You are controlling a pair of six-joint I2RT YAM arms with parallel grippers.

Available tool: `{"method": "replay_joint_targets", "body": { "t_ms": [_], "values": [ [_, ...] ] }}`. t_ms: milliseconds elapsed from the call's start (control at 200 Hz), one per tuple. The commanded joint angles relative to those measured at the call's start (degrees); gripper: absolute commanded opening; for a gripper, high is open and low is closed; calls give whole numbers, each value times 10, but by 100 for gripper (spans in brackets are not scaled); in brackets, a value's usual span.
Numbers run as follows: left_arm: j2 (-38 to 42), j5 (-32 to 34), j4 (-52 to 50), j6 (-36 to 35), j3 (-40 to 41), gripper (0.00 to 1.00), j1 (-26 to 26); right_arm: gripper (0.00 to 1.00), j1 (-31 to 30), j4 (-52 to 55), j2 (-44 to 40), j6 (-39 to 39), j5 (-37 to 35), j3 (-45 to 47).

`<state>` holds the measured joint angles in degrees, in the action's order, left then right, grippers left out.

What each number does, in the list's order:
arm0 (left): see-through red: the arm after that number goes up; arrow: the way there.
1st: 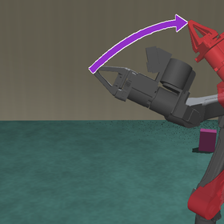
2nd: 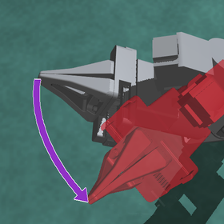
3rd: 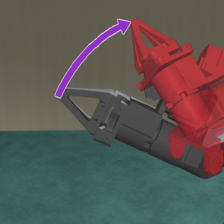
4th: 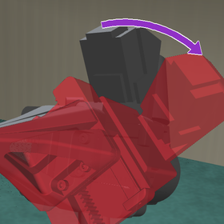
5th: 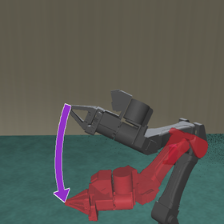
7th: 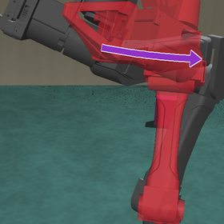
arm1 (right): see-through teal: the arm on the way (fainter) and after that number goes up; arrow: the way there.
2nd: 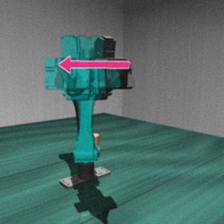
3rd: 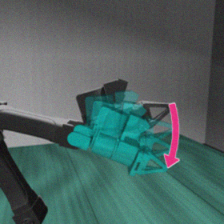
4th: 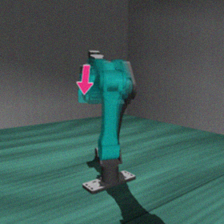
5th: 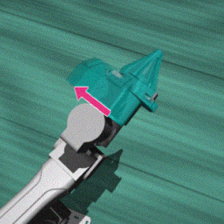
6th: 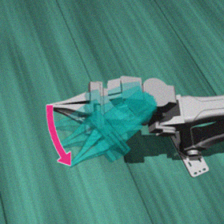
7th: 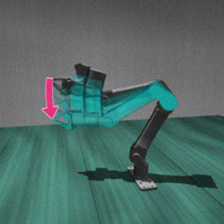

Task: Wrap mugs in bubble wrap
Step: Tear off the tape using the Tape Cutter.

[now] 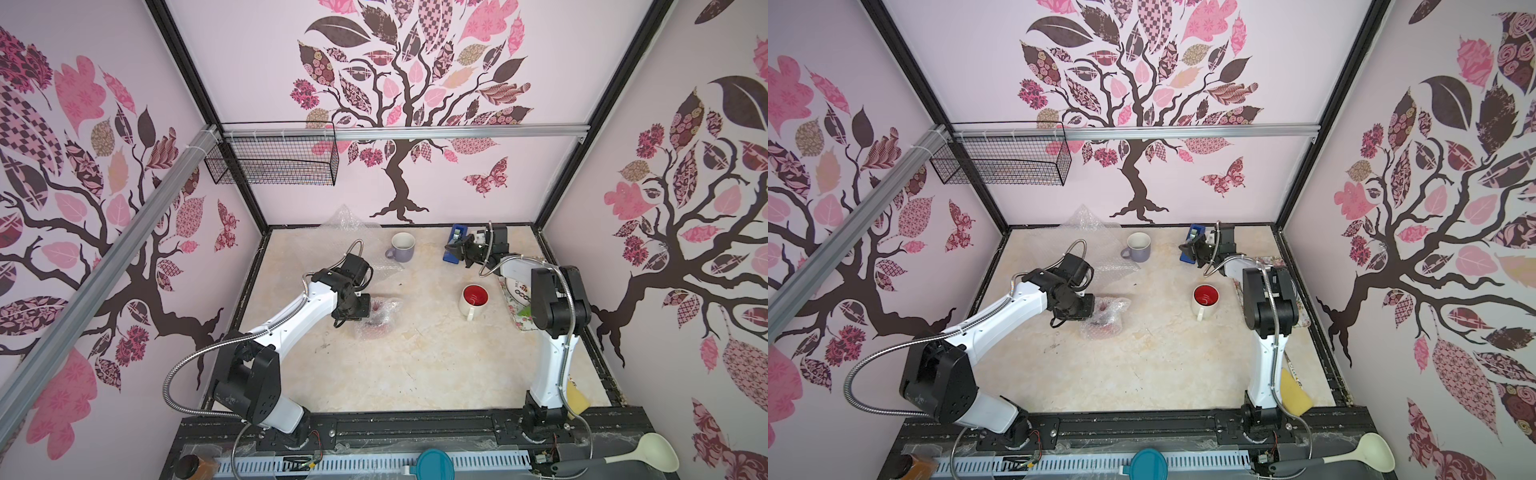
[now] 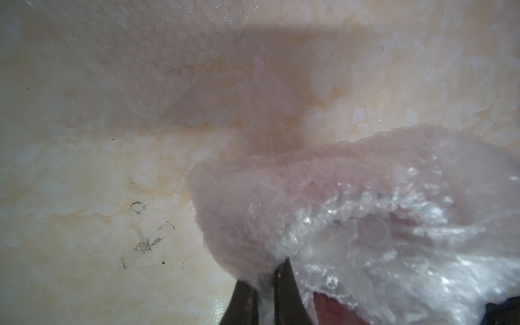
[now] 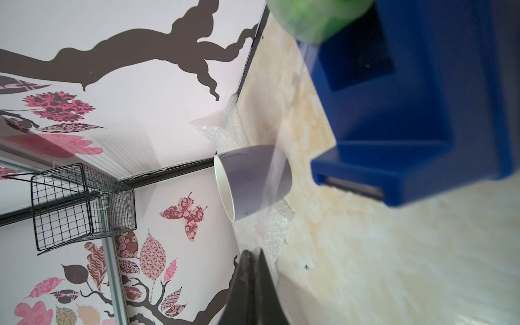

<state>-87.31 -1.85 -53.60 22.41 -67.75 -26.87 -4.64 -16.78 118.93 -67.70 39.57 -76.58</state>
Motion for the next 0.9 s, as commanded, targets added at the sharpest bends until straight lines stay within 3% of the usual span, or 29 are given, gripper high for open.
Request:
{"method": "replay_joint_targets", "body": {
  "t_ms": [0, 445, 895],
  "values": [
    [21, -11, 20, -6, 14, 0, 2, 0, 1, -49, -53, -17, -8, 45],
    [28, -16, 27, -7, 35, 0, 3, 0, -3, -66, -55, -16, -8, 108],
    [34, -12, 26, -7, 37, 0, 3, 0, -14, 45, -5, 7, -45, 69]
  ]
}}
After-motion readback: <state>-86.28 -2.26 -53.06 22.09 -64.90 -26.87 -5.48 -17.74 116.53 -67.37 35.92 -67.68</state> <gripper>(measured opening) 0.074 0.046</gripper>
